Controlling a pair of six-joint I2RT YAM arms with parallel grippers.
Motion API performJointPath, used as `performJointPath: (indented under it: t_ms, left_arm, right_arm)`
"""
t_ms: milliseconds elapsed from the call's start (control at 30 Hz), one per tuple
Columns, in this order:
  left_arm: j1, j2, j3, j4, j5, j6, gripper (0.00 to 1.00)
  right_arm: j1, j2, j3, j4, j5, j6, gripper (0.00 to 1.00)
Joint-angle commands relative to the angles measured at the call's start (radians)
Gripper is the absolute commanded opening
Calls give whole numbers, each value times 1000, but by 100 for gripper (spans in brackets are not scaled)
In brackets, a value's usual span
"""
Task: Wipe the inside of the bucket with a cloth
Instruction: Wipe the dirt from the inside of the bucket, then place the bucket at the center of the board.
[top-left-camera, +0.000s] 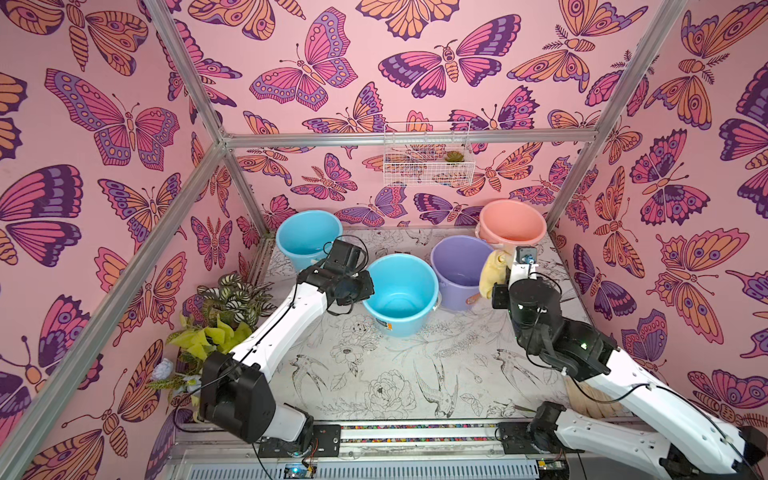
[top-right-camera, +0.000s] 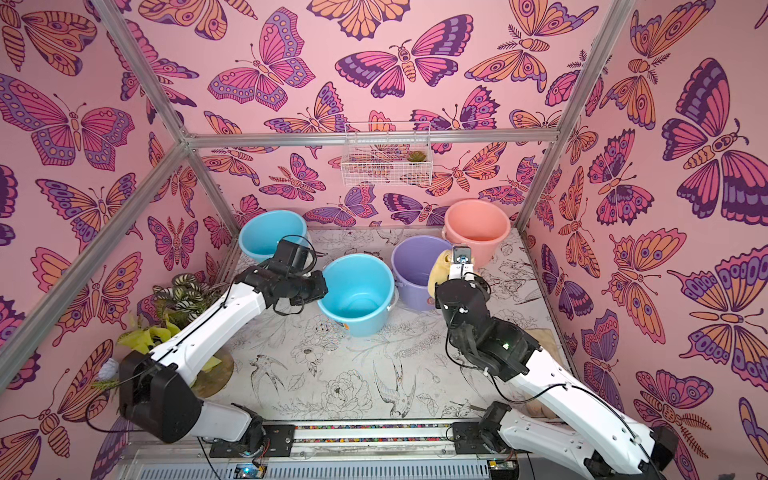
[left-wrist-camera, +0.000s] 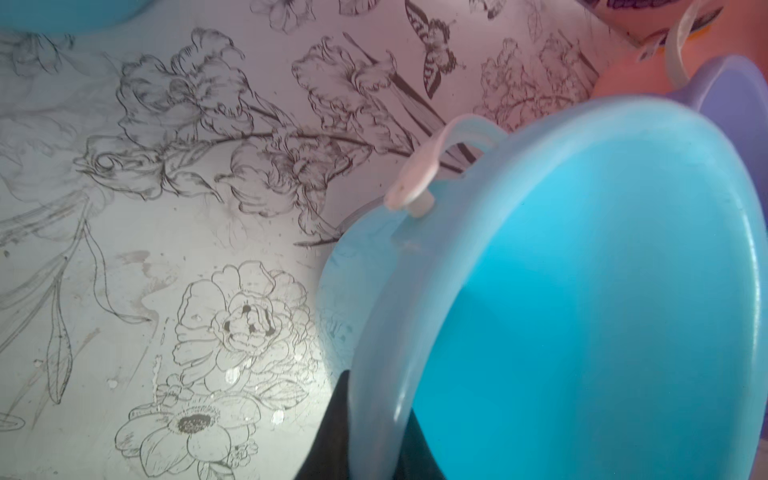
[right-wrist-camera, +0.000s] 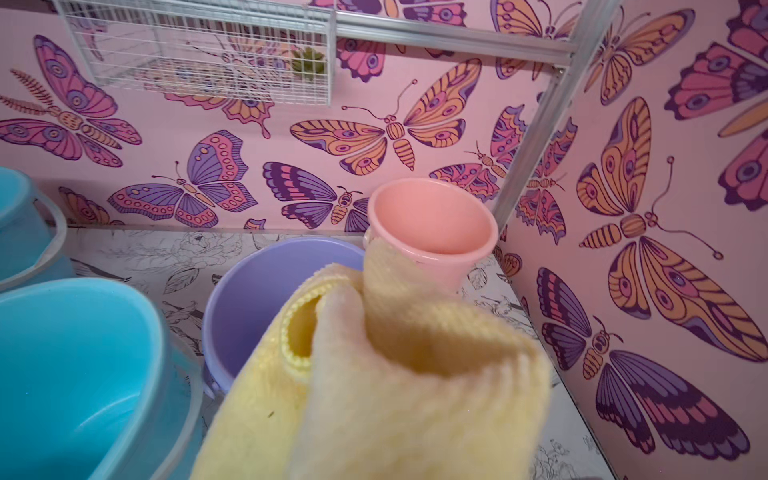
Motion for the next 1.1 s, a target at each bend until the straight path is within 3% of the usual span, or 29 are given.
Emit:
performJointPath:
  t_ms: [0,400,800,933,1067]
  left_arm:
    - [32,52,114,28,-27,-24,0]
    - [121,369,480,27,-76,-46,0]
    - [133,666,779,0,-95,-124,0]
    - [129,718,835,-1,-92,-126,7]
    - [128,722,848,-3,-105,-122,23]
  right_arm:
    - [-34,-35,-1,-73,-26,96,0]
    - [-69,-45,-14,-108,-68,102,0]
    - [-72,-36,-17,-113,-94,108,0]
    - [-73,-36,-19,-116,-94,109,0]
    - [-75,-37,-18,-116,-89,107,0]
